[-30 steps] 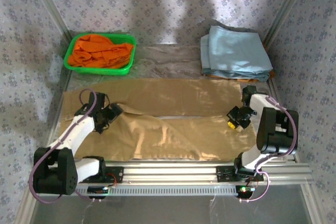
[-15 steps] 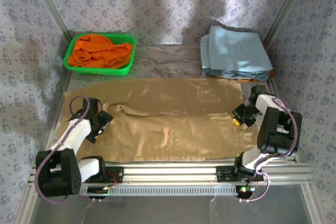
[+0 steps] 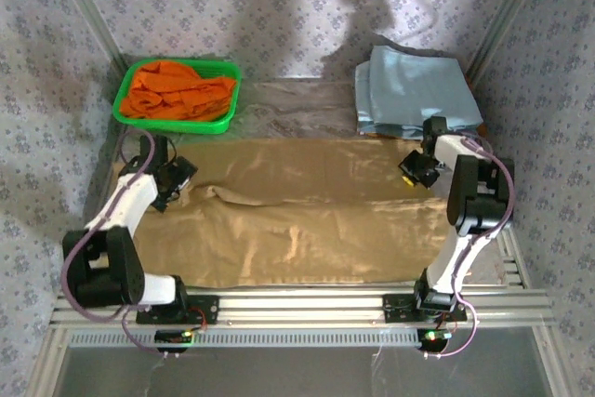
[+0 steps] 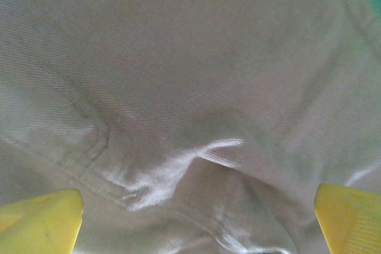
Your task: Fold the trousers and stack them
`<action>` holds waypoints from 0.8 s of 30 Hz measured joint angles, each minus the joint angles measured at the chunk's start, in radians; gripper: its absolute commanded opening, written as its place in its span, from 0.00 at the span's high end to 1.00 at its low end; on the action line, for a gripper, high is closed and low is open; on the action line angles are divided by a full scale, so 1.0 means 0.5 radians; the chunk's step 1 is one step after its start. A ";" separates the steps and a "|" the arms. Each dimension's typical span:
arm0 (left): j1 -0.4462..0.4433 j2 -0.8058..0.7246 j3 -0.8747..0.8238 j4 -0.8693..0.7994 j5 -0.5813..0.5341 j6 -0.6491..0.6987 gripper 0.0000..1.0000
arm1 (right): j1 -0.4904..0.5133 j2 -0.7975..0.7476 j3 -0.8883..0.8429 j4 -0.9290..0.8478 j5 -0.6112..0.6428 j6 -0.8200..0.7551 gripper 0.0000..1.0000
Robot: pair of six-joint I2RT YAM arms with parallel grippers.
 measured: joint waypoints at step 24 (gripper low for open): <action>-0.312 0.414 0.091 0.244 0.053 0.015 0.00 | -0.418 -0.098 -0.044 -0.038 -0.139 0.009 1.00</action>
